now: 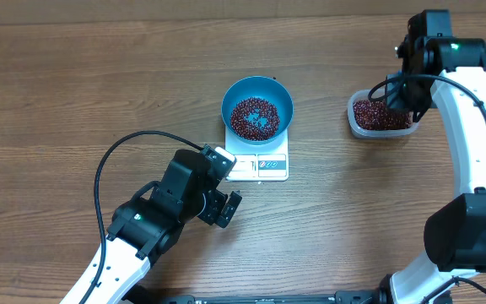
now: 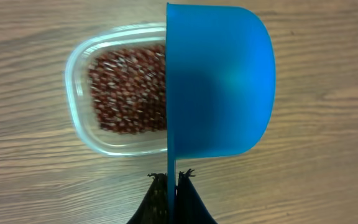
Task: Scoop item into bowl and weigh 150g on scale
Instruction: 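Return the empty scoop right over the bean tub, then scoop beans again from the tub with the right gripper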
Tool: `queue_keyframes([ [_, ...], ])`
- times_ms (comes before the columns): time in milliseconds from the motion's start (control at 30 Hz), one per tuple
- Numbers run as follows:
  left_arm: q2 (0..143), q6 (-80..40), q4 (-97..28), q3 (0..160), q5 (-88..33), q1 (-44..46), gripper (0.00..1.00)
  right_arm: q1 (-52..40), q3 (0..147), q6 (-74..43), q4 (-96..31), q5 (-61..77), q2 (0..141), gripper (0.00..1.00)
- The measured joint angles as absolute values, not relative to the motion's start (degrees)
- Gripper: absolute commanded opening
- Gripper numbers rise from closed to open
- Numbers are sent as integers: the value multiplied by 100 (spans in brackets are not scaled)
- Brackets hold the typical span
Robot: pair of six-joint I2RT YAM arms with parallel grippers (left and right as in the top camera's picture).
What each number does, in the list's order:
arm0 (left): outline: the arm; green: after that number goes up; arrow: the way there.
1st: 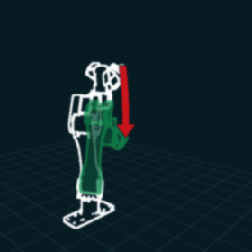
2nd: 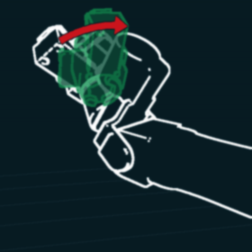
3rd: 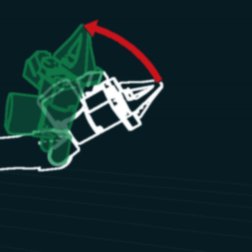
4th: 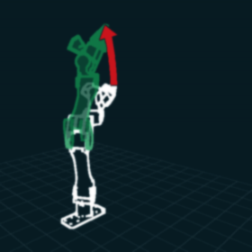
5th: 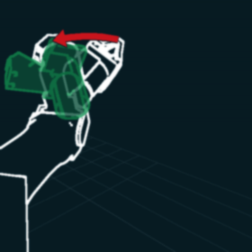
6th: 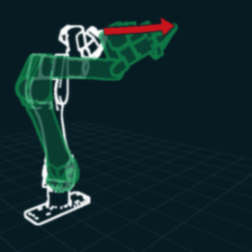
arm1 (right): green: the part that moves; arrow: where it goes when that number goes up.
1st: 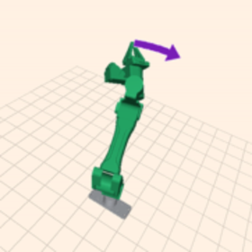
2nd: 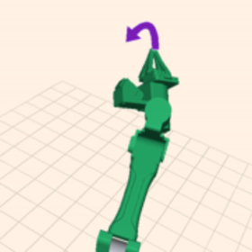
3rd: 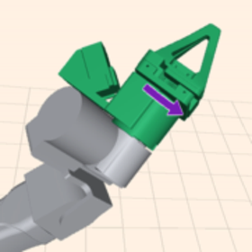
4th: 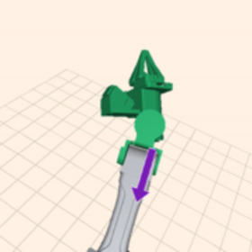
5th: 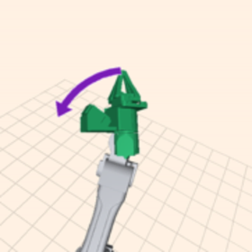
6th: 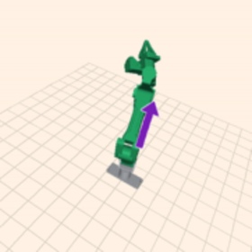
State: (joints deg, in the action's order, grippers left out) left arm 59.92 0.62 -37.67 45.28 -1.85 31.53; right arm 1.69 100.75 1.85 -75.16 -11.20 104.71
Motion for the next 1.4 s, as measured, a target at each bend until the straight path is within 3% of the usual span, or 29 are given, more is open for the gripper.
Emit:
queue_keyframes([
  [867, 5992, 62, -3765, 4528, -185, 3153, 100, 121, 8884, 21, -6622, -1542, 10604, 4],
  [1400, 5992, 62, -3765, 4528, -185, 3153, 99, 110, 8796, 67, -6600, -626, 10890, 4],
])
